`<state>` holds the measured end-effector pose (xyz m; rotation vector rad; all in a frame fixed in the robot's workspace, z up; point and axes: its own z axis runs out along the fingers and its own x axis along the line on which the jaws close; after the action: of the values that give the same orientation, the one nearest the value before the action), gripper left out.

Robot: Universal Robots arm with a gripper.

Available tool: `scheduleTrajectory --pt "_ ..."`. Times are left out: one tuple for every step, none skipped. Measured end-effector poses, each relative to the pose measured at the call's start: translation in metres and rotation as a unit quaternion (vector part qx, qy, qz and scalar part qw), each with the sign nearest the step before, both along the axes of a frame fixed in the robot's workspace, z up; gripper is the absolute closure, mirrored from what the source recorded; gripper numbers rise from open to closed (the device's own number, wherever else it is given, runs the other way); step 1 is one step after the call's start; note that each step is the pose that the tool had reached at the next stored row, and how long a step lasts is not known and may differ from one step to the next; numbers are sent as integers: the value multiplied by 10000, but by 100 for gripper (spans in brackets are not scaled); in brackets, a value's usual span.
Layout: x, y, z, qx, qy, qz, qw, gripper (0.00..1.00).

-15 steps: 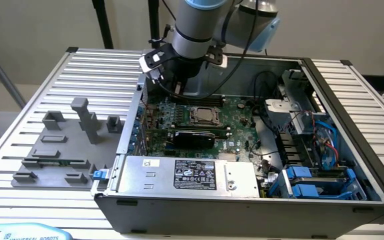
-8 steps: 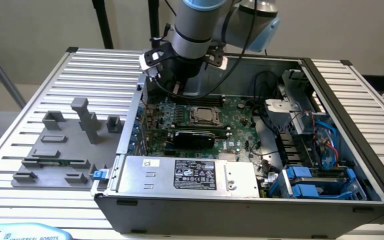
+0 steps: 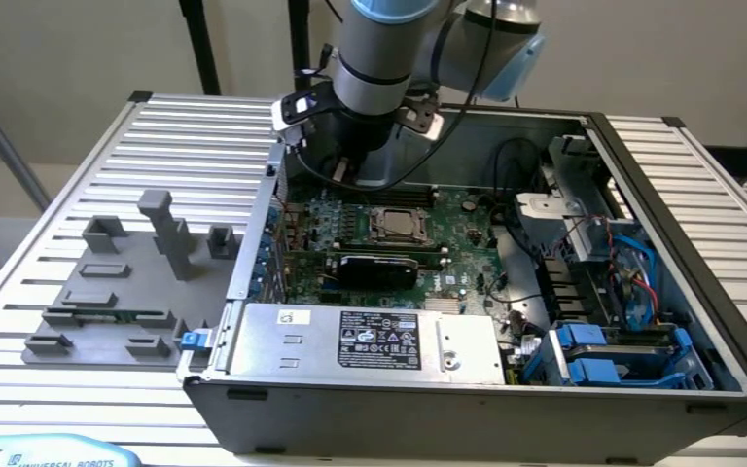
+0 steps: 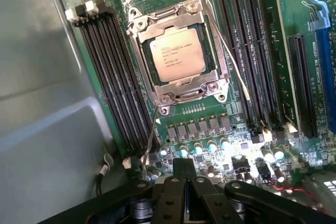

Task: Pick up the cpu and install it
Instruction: 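Install the first cpu locking lever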

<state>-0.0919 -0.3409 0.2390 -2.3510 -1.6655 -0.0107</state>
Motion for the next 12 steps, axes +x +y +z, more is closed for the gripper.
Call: scheduleTrajectory --pt "0 0 0 1 0 -78 10000 89" --pt "0 0 -1 3 0 -156 9999 89" --pt "0 0 -1 5 0 -235 9997 89" --pt "0 0 -1 6 0 -314 9995 89" --pt "0 0 -2 10 0 -389 9992 89" --pt "0 0 -2 18 0 -463 9989 89" --pt "0 0 -2 27 0 -531 9986 89" --pt "-1 0 -2 36 1 -594 9982 89" --pt "-2 0 -2 44 3 -650 9979 89" --pt "-4 0 -2 55 6 -698 9975 89" --pt "-6 0 -2 70 12 -740 9972 89" --pt "-9 0 0 88 19 -779 9969 89"
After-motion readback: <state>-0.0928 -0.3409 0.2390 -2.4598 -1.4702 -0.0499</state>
